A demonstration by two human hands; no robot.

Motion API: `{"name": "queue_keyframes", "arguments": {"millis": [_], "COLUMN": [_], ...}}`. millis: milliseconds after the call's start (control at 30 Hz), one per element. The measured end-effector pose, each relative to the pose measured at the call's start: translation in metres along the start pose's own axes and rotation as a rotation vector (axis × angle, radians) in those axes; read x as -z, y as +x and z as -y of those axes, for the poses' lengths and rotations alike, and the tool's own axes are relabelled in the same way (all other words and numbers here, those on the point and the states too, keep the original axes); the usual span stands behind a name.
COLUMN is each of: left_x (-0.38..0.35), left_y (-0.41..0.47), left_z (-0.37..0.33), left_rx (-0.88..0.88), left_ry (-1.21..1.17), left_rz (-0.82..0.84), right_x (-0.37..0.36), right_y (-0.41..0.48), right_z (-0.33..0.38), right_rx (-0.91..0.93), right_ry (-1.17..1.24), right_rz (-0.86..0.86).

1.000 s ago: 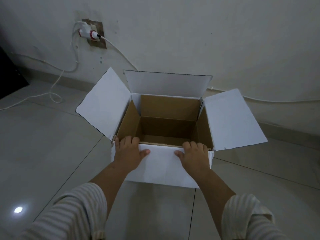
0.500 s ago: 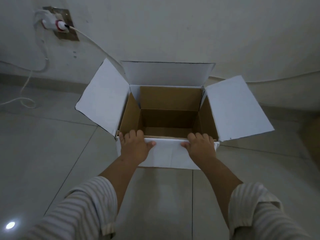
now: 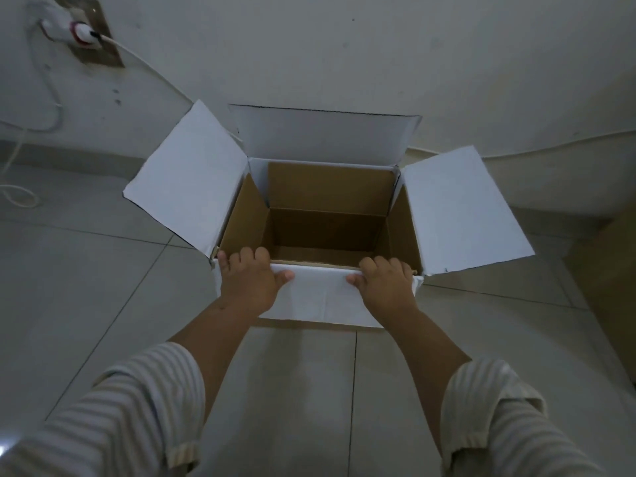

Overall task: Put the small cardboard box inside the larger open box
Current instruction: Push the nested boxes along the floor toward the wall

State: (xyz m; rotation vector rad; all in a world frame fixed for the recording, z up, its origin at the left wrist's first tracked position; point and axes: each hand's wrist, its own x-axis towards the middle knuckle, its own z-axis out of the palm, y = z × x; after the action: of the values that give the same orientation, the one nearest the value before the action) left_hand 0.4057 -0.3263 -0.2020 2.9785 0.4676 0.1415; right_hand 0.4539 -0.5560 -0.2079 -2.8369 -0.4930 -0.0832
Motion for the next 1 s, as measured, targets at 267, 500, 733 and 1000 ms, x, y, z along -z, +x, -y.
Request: {"name": "queue_keyframes", "arguments": {"millis": [267, 500, 733, 1000], "left_x": [-0.013, -0.014, -0.018, -0.028], "left_y": [-0.030, -0.060, -0.074, -0.085], "left_z": [-0.069, -0.124, -0.187, -0.260], "left_rx": [0.039, 0.034, -0.012, -0.068], "left_ry": [-0.012, -0.023, -0.032, -0.050], "left_rz": [-0.074, -0.061, -0.042, -0.036], "right_x": [0.014, 0.030, 0.047, 0.072], "right_y": [-0.013, -0.043, -0.069, -0.096], "right_z": [-0.072, -0.124, -0.184, -0.250], "right_rx": [0.096, 0.076, 0.043, -0.029], "right_ry": [-0.011, -0.021, -0.031, -0.047], "right_rz": [-0.046, -0.040, -0.083, -0.063]}}
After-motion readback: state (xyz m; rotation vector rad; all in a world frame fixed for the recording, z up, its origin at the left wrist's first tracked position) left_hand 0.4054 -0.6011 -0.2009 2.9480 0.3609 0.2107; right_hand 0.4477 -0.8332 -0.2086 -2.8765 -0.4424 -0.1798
